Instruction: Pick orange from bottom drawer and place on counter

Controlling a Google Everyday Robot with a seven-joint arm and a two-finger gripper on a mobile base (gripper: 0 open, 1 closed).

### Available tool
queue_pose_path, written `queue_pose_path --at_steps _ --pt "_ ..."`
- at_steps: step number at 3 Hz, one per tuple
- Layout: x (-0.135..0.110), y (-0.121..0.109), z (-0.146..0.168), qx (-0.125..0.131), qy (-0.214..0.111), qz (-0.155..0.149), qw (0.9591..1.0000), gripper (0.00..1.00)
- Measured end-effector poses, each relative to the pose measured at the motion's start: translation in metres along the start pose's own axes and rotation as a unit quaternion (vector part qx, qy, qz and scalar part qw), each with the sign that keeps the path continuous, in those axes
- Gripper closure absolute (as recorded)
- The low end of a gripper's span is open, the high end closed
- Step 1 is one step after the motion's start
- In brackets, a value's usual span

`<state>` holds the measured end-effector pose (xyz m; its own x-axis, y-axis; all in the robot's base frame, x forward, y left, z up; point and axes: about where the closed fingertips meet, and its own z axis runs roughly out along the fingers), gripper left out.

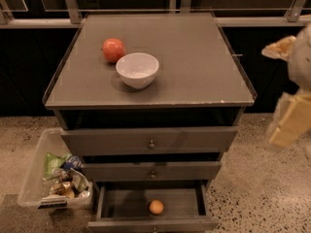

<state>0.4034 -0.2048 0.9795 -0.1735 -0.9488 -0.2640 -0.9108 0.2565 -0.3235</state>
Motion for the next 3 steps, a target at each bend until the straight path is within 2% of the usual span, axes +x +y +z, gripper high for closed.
queue_pose_path --at_steps 1,2,3 --pt "-0.001 0.048 0.003 0.03 -0.05 0.009 0.9982 0.0" --pt "-0.006 0.088 0.05 0.031 -0.103 0.026 0.9939 0.0" --pt "-0.003 0.107 0.075 0.035 -0.126 0.047 0.9903 0.0"
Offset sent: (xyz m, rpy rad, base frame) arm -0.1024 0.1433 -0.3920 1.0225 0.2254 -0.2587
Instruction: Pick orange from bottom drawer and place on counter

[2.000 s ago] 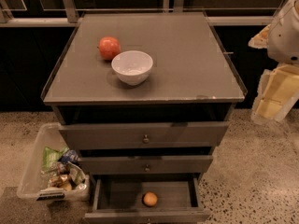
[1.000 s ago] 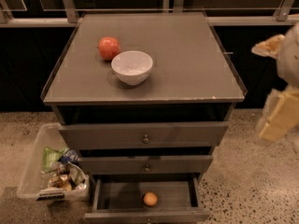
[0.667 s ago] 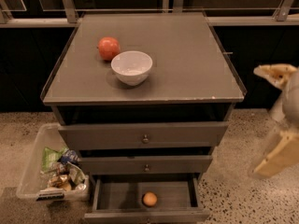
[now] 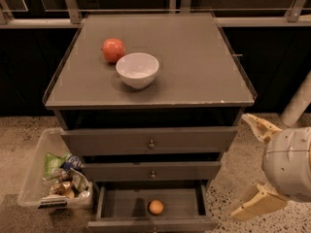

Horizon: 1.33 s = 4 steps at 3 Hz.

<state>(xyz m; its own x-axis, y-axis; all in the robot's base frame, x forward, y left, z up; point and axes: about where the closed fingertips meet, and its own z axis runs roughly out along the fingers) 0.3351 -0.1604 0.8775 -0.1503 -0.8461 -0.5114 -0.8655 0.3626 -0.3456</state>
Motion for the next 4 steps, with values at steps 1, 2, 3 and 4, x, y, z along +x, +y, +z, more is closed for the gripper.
queue_pose_path --at_steps 1,2,3,4 --pt "0.0 0.0 0.0 0.0 0.0 0.001 1.0 0.0" --pt "0.019 0.012 0.006 0.018 -0.014 0.045 0.9987 0.0" --pt "0.068 0.044 0.054 0.02 -0.022 0.137 0.9901 0.0" --pt "0.115 0.079 0.11 -0.006 -0.003 0.208 0.978 0.0"
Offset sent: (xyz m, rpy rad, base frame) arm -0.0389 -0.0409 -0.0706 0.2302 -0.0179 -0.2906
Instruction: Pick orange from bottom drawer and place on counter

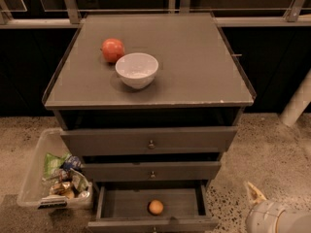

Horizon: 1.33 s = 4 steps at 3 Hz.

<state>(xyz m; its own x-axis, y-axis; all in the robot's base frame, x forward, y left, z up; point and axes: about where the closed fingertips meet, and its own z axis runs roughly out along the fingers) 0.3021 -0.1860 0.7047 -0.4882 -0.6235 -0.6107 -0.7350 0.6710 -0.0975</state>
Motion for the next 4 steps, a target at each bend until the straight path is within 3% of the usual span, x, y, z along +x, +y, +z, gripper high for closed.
queue_pose_path --at_steps 1,2,3,4 --pt "0.046 0.006 0.045 -0.054 0.045 0.043 0.9966 0.0" --pt "0.049 0.008 0.054 -0.066 0.054 0.045 0.9954 0.0" --pt "0.072 0.003 0.064 -0.048 0.059 0.094 0.9927 0.0" --pt "0.104 -0.006 0.099 -0.038 0.062 0.142 0.9872 0.0"
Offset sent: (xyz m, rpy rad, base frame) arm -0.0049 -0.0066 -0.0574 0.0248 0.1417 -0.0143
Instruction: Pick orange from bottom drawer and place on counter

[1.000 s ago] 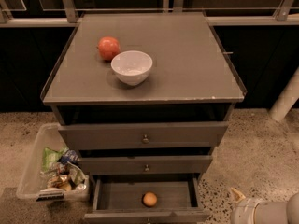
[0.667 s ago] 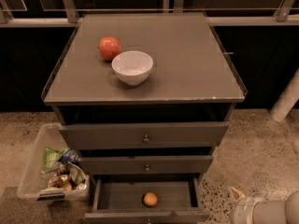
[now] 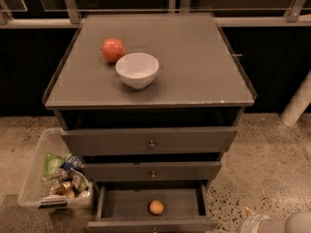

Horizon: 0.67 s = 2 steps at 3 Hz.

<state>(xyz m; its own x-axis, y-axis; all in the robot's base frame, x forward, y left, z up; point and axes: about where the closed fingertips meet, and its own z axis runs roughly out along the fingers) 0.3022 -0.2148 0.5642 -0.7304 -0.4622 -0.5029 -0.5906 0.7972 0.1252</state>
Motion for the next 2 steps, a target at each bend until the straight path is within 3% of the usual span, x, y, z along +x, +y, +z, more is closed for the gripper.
queue_pose_path --at_steps 1,2 --pt "0.0166 -0.0167 0.042 0.001 -0.013 0.04 0.9991 0.0" --pt "0.0225 -0.0143 0.0518 -0.006 -0.011 0.047 0.9988 0.0"
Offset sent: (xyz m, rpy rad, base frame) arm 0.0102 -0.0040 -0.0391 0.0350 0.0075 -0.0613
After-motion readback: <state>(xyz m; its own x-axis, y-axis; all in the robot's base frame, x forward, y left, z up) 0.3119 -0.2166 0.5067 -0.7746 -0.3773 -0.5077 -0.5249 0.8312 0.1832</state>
